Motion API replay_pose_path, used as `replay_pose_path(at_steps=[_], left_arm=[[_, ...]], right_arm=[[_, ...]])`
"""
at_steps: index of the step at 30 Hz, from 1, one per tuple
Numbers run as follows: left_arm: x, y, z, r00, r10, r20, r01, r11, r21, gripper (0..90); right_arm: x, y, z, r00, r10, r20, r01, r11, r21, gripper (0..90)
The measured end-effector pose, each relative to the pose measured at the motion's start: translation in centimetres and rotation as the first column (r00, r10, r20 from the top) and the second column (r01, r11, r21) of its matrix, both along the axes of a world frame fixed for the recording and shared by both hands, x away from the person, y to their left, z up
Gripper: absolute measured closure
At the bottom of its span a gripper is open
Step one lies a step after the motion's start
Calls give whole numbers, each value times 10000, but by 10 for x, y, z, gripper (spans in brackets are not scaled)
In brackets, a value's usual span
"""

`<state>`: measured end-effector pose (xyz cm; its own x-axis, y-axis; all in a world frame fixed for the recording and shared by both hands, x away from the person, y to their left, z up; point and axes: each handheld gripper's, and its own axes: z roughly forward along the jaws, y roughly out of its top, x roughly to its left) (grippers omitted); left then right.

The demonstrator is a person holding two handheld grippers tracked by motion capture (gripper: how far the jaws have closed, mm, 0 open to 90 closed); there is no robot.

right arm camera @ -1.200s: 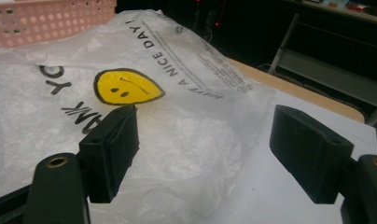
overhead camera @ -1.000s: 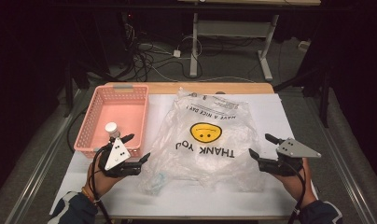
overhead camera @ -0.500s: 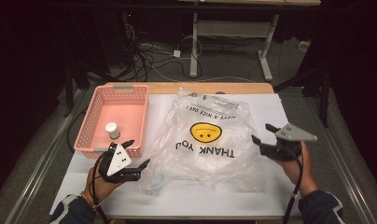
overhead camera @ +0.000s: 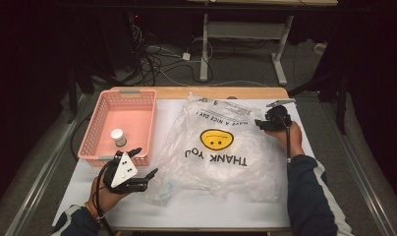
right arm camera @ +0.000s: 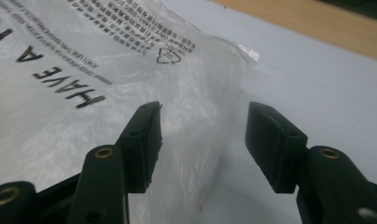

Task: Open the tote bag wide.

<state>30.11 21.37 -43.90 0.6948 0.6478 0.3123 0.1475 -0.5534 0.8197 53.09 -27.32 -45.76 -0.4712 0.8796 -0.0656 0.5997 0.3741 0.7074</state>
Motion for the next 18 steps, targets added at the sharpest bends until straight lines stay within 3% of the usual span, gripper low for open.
replay_pose_path(at_steps=[3,5,9,13,18], left_arm=[[-1,0,1,10000,-73,12,73,10000,8,194],[-2,-1,0,10000,-64,72,62,9998,179,194],[-3,0,-1,10000,-89,8,89,9997,226,195],[-3,-2,-1,10000,-44,-44,45,9997,249,195],[-3,-4,-1,9999,-90,-116,95,9990,427,195]], right_arm=[[12,8,-10,9994,-163,-307,160,9998,-100,555],[17,13,-12,9992,-272,-280,272,9996,15,636],[24,21,-9,9994,-254,-243,243,9987,-440,858],[30,16,-10,9938,-1101,124,1108,9892,-957,881],[27,-12,-8,9758,-2184,84,2185,9741,-585,878]])
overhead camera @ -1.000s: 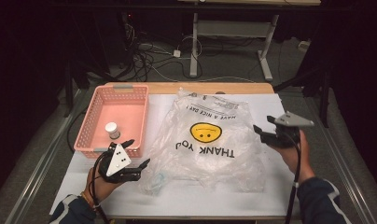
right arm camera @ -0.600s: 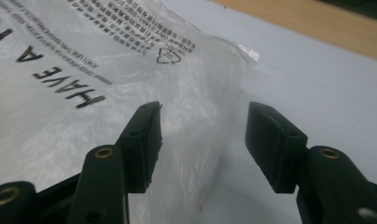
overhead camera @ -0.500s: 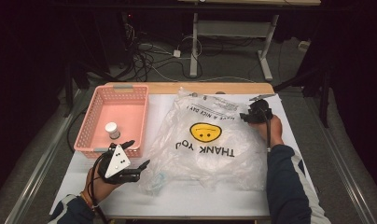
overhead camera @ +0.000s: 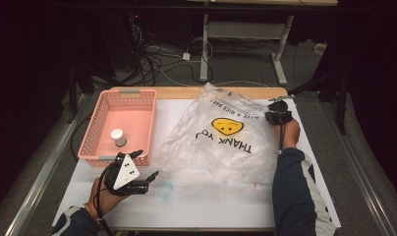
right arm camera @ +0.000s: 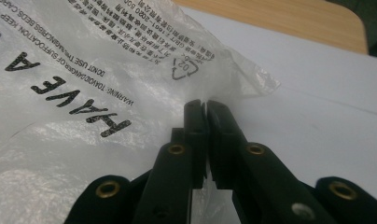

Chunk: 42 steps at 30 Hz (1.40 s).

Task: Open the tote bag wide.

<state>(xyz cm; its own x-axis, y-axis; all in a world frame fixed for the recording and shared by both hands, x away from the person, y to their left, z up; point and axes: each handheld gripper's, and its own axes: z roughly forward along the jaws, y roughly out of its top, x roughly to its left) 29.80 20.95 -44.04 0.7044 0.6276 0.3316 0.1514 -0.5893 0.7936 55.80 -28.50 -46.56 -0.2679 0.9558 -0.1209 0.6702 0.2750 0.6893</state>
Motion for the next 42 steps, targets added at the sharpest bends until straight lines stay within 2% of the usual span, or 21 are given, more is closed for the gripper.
replay_pose_path(at_steps=[3,7,9,12,15,17,20,22,24,26,28,30,31,32,33,35,36,37,39,40,42], left_arm=[[0,0,0,10000,-24,-20,24,10000,47,194],[0,1,0,10000,-21,-41,21,9999,108,194],[0,1,0,10000,63,-20,-63,9999,152,195],[-1,1,0,9999,140,-30,-139,9995,266,202],[-1,2,1,9999,162,18,-162,9993,339,202],[-2,3,2,9995,275,135,-280,9988,392,202],[0,5,1,9991,402,107,-406,9986,342,202],[1,6,1,9991,432,53,-433,9985,319,202],[1,5,0,9989,475,31,-475,9986,236,202],[1,5,0,9986,524,1,-524,9985,167,203],[1,4,0,9986,510,-123,-509,9987,55,204],[0,2,-1,9986,508,-152,-506,9987,106,203],[0,2,-1,9986,508,-152,-506,9987,106,204],[0,2,-1,9987,494,-144,-493,9987,114,203],[-1,2,-1,9986,511,-147,-510,9987,66,204],[-1,2,-1,9984,541,-151,-539,9985,79,203],[0,2,-2,9984,543,-153,-542,9985,51,203],[1,3,-2,9980,591,-218,-592,9982,-28,203],[1,4,-1,9979,603,-242,-604,9982,-31,203],[1,4,-2,9979,620,-202,-622,9980,-73,202],[1,4,-2,9979,613,-201,-615,9981,-84,203]], right_arm=[[-6,-22,7,9995,-171,-274,186,9983,557,874],[-17,-48,16,9984,-391,-399,414,9974,586,871],[-24,-58,18,9985,-501,-203,511,9971,558,865],[-33,-64,17,9989,-288,-370,321,9952,919,821],[-39,-62,17,9995,-210,-228,227,9967,774,773],[-47,-62,18,9990,-48,-449,82,9970,764,701],[-60,-63,25,9993,364,49,-367,9943,1000,568],[-70,-62,34,9967,627,514,-692,9882,1369,566],[-84,-53,45,9842,1258,1246,-1414,9819,1261,545],[-99,-39,54,9622,2097,1739,-2338,9632,1324,536],[-113,-22,66,9348,3011,1885,-3279,9355,1317,531],[-129,-2,73,8958,3894,2141,-4225,8957,1388,530],[-137,9,74,8718,4388,2176,-4710,8730,1268,522],[-144,22,74,8472,4892,2069,-5140,8533,871,508],[-150,34,73,8283,5252,1950,-5438,8374,545,496],[-160,58,70,7850,5979,1622,-6107,7909,399,486],[-160,58,70,7850,5979,1622,-6107,7909,399,486],[-167,81,67,7371,6609,1411,-6690,7431,137,473],[-169,99,64,7009,7025,1233,-7099,7039,248,470],[-169,106,61,6914,7138,1116,-7199,6937,236,471],[-165,119,52,6848,7258,653,-7279,6855,141,471]])
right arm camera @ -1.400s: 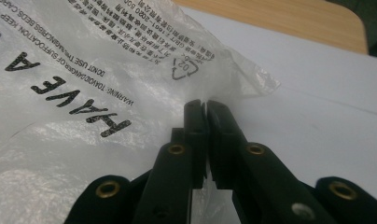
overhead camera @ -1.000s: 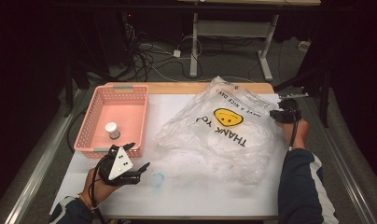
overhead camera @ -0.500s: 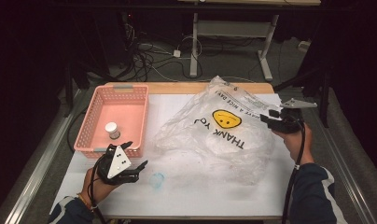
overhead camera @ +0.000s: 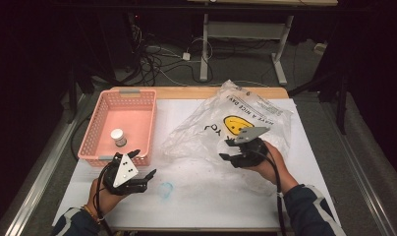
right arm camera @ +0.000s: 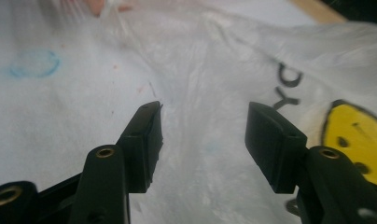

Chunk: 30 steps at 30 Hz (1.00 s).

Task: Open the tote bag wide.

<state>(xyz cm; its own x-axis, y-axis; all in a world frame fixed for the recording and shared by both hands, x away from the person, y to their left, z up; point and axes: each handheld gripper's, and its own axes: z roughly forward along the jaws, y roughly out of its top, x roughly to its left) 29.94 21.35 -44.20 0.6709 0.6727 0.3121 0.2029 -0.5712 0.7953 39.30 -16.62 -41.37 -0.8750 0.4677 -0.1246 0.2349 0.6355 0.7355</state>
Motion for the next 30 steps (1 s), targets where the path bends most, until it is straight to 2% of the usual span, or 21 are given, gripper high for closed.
replay_pose_path(at_steps=[1,2,3,7,10,11,13,17,20,21,24,25,26,27,30], left_arm=[[0,0,0,10000,-8,-16,8,10000,8,203],[1,0,-1,10000,-9,-17,9,10000,40,202],[1,0,-1,10000,-22,-50,22,10000,46,202],[2,0,-2,9999,-54,-107,55,10000,76,203],[1,-1,-2,9999,-122,-118,123,9999,98,203],[1,-2,-2,9998,-165,-118,167,9998,118,203],[1,-2,-3,9998,-172,-120,173,9998,129,202],[1,-1,-2,9998,-169,-122,170,9998,104,201],[1,-1,-2,9998,-159,-112,160,9998,113,201],[1,-1,-2,9998,-157,-107,159,9998,127,202],[1,0,-1,9998,-141,-111,142,9998,135,201],[1,0,-1,9999,-122,-123,123,9998,147,201],[1,0,0,9999,-48,-93,49,9999,158,201],[1,1,0,10000,-20,-64,20,9999,120,199],[1,6,3,9998,174,29,-173,9998,-90,199]], right_arm=[[0,0,0,10000,0,0,0,10000,0,471],[4,10,-11,9997,-40,-245,25,9981,-611,474],[7,13,-17,9991,-2,-416,-32,9967,-810,478],[16,18,-36,9948,-351,-955,242,9933,-1132,487],[19,20,-48,9916,-590,-1153,428,9896,-1377,526],[21,19,-52,9892,-687,-1292,509,9894,-1360,548],[24,16,-54,9802,-1046,-1681,911,9921,-863,664],[29,11,-54,9730,-1498,-1757,1383,9875,-760,837],[29,9,-52,9753,-1571,-1555,1460,9860,-805,885],[27,8,-47,9768,-1726,-1270,1660,9842,-613,900],[23,3,-33,9790,-1851,-853,1847,9827,-131,900],[23,3,-33,9790,-1851,-853,1847,9827,-131,900],[21,2,-28,9781,-1969,-668,1976,9803,41,900],[18,-2,-17,9753,-2201,-197,2207,9749,301,900],[15,-6,-2,9707,-2360,445,2332,9706,597,900]])
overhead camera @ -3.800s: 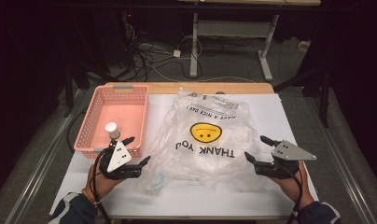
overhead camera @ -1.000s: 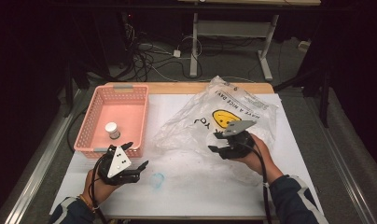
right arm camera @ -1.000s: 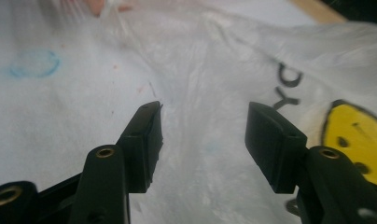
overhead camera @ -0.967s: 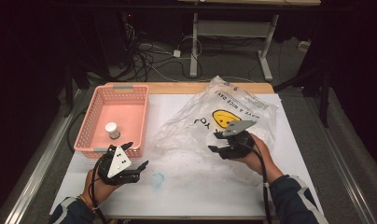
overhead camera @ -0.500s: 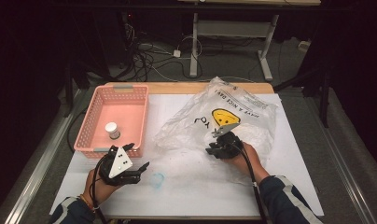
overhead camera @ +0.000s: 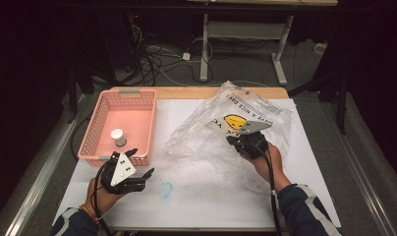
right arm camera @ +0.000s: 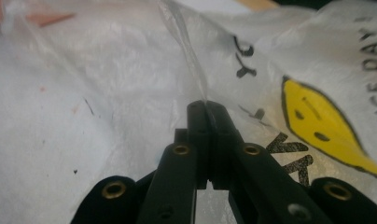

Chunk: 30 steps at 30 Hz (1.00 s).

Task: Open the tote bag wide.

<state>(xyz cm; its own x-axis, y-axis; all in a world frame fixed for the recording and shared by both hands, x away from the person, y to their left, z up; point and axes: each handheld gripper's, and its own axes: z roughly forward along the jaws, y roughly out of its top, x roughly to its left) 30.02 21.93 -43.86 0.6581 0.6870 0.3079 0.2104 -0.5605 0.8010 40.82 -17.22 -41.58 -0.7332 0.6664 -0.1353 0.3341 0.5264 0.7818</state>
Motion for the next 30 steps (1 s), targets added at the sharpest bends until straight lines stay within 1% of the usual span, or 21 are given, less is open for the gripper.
replay_pose_path(at_steps=[4,5,6,7,8,12,13,14,15,16,18,19,20,21,22,23,24,25,27,28,30], left_arm=[[1,7,4,9997,235,96,-234,9996,-125,198],[2,10,7,9991,385,193,-382,9991,-180,198],[2,10,7,9991,385,193,-382,9991,-180,199],[4,14,12,9977,585,334,-577,9980,-243,198],[5,16,15,9968,655,466,-641,9974,-321,198],[9,24,23,9946,874,562,-857,9958,-329,198],[12,27,26,9928,1053,564,-1036,9941,-317,198],[18,36,32,9915,1286,178,-1279,9911,-358,199],[18,36,32,9915,1286,178,-1279,9911,-358,198],[23,41,34,9899,1416,-122,-1419,9894,-306,196],[30,50,36,9809,1941,-144,-1944,9806,-235,199],[35,54,37,9775,2089,-300,-2095,9776,-211,197],[39,57,38,9735,2256,-386,-2261,9741,-98,198],[44,60,40,9702,2368,-511,-2369,9715,45,198],[49,62,41,9689,2374,-705,-2369,9714,155,198],[55,64,42,9684,2346,-849,-2330,9721,285,198],[61,65,42,9672,2352,-961,-2316,9717,470,198],[68,66,42,9639,2406,-1139,-2340,9698,681,197],[83,69,40,9556,2562,-1452,-2427,9645,1044,199],[90,70,38,9509,2645,-1610,-2453,9608,1294,199],[102,71,35,9419,2811,-1837,-2497,9521,1763,211]], right_arm=[[-2,-2,17,9984,-88,564,79,9998,169,900],[-3,-2,21,9974,-122,715,110,9998,180,900],[-3,-2,25,9963,-130,850,114,9997,201,900],[-3,-3,29,9952,-166,966,139,9995,277,900],[-3,-3,31,9943,-197,1051,165,9994,318,900],[-2,-2,39,9896,-280,1413,243,9993,281,900],[-2,-2,39,9896,-280,1413,243,9993,281,900],[-2,-1,44,9855,-364,1655,308,9989,362,900],[-2,-1,48,9830,-426,1786,358,9985,411,900],[-2,-1,51,9804,-495,1905,400,9978,532,900],[-2,-1,58,9732,-640,2208,482,9960,758,900],[-2,-1,62,9681,-744,2393,574,9954,770,900],[-1,0,65,9659,-806,2462,607,9943,875,900],[-1,0,65,9659,-806,2462,607,9943,875,900],[-1,0,71,9632,-853,2550,610,9929,1018,900],[-1,0,74,9606,-876,2639,618,9926,1047,900],[-1,0,74,9606,-876,2639,618,9926,1047,900],[0,-1,78,9602,-972,2618,686,9909,1161,900],[-1,-4,81,9554,-1141,2724,801,9879,1326,900],[-1,-4,81,9554,-1141,2724,801,9879,1326,900],[-3,-9,82,9540,-1291,2705,860,9824,1657,900]])
